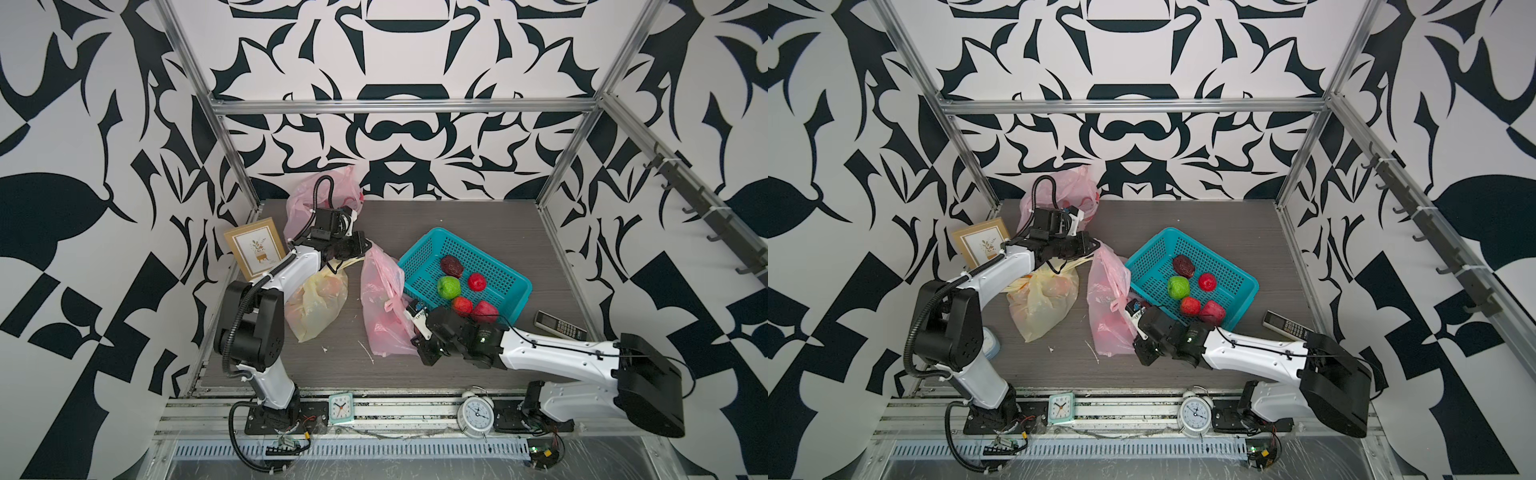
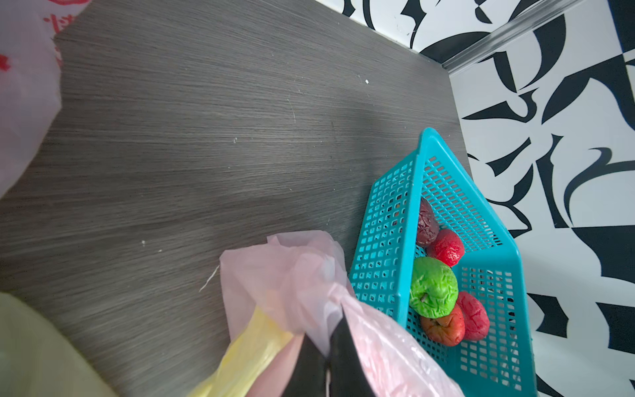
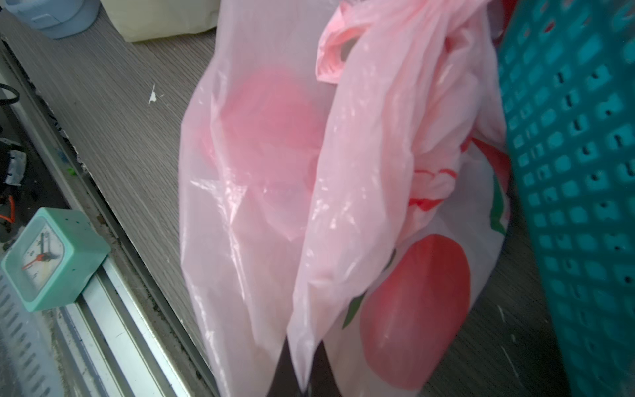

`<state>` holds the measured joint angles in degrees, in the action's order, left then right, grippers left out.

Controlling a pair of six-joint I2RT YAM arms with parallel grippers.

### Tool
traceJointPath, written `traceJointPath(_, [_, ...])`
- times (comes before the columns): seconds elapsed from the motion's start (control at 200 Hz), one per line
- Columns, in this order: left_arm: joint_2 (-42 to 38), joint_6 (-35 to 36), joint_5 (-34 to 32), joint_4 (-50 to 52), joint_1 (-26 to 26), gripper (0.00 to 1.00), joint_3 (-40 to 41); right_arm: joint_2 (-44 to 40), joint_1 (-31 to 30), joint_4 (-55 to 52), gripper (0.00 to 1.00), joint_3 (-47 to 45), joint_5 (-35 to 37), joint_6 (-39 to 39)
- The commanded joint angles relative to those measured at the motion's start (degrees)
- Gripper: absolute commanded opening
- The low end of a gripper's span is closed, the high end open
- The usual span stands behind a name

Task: Untie the knot of a plastic bag & take out the apple
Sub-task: Untie the plastic bag at the center of the board.

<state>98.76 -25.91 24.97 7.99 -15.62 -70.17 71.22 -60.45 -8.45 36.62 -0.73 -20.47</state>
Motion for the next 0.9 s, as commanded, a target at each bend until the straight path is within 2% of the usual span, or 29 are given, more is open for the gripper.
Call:
traceJointPath(0.0, [0.87, -0.97, -0.50, -7.72, 1.70, 0.05, -3.04, -5.13, -0.98, -2.23, 0.00, -2.09, -0.81, 0.00])
traceJointPath(0.1, [2.17, 1.01, 0.70, -7.27, 1.69, 0.06, -3.80, -10.55, -0.99, -0.66, 0.01, -2.55, -0.78, 0.40])
traceJointPath(0.14, [2.19, 1.82, 1.44, -6.58, 1.73, 0.09, -4.00, -13.03, -1.00, -0.28, 0.11, -1.99, -0.35, 0.53])
traceJointPath(0.205, [1.24, 3.73, 1.62, -4.45, 1.58, 0.21, -4.16, -15.75, -0.89, -0.21, 0.37, -0.53, 1.05, 1.73])
traceJointPath(0.27, [-1.02, 5.79, 0.69, -2.23, 1.38, 0.36, -3.62, -17.30, -0.67, -0.87, 0.51, 1.70, 3.11, 2.61])
traceJointPath(0.305, [-2.60, 7.25, -0.17, -0.73, 1.21, 0.44, -3.28, -17.26, -0.17, -1.42, 0.55, 3.18, 3.56, 3.19])
traceJointPath(0.365, [-5.10, 9.32, -1.76, 1.76, 0.91, 0.56, -2.46, -15.93, 1.22, -2.57, 0.56, 5.98, 3.60, 3.43])
traceJointPath(0.425, [-7.50, 11.42, -2.66, 5.19, 0.48, 0.63, -2.16, -13.28, 3.50, -3.98, 0.57, 9.08, 3.60, 2.01])
traceJointPath(0.6, [-15.47, 15.58, -9.98, 15.67, -4.23, 0.68, 1.12, -3.22, 13.22, -0.58, 0.57, 14.26, -5.16, -6.44])
traceJointPath(0.73, [-21.16, 12.44, -11.60, 16.18, -6.25, 0.69, 8.65, 4.29, 15.43, 2.81, 0.58, 16.80, -7.38, -9.67])
traceJointPath(0.895, [-23.39, 8.63, -12.04, 12.58, -7.30, 0.47, 17.00, 10.65, 16.22, 9.79, 0.59, 17.49, -11.52, -12.97])
